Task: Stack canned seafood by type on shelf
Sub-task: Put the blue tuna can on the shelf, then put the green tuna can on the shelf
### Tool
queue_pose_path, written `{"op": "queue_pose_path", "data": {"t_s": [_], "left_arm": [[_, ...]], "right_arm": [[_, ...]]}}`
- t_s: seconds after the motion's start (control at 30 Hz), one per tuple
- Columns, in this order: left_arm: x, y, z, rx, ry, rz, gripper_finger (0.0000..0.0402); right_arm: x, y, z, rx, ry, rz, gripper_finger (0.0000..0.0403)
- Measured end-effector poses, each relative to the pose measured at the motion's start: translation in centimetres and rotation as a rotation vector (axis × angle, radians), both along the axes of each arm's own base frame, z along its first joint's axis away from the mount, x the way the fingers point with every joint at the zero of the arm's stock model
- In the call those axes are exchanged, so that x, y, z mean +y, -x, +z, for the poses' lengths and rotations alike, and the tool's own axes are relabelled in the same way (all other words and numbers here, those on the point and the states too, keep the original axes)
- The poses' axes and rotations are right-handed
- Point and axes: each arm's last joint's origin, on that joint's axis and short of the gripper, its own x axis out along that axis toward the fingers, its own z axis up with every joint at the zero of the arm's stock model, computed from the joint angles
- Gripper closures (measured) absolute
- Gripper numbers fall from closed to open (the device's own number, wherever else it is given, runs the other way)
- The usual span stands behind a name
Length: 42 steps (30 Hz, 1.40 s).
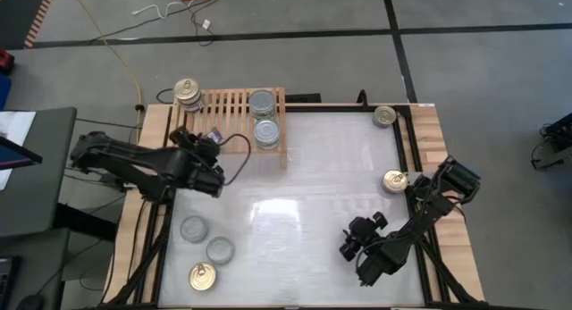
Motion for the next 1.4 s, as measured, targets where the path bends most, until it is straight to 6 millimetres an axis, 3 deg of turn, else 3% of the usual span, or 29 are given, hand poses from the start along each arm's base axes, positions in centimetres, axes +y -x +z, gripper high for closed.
{"op": "queue_pose_path", "data": {"t_s": [0.17, 0.33, 0.53, 0.67, 1.0, 1.23, 1.4], "left_arm": [[1.4, 1.4, -0.7, 0.012, 0.003, 0.064, 0.0212], [1.6, 1.5, -0.7, -0.017, 0.022, 0.097, 0.0206], [1.4, 1.1, -1.0, -0.055, 0.119, 0.11, 0.0072], [1.6, 1.1, -1.0, -0.038, 0.145, 0.118, 0.0029], [2.0, 1.2, -1.1, -0.05, 0.15, 0.151, 0.0018], [2.3, 1.4, -1.3, -0.082, 0.327, 0.236, 0.0018], [1.9, 2.3, -0.3, -0.187, 0.364, 0.241, 0.0017]], "right_arm": [[-0.5, -0.5, 0.0, 0.005, 0.004, -0.02, 0.0182], [-0.9, -0.9, 0.0, 0.015, 0.01, -0.021, 0.0181], [-1.2, -1.1, 0.0, 0.017, 0.011, -0.03, 0.0182], [-1.1, -1.1, 0.0, 0.014, 0.007, -0.03, 0.0182], [-1.1, -1.1, 0.0, 0.013, 0.004, -0.029, 0.0181], [-0.9, -1.3, 0.0, 0.011, -0.003, -0.007, 0.0182], [-0.9, -1.3, 0.0, 0.012, -0.002, 0.0, 0.0182]]}}
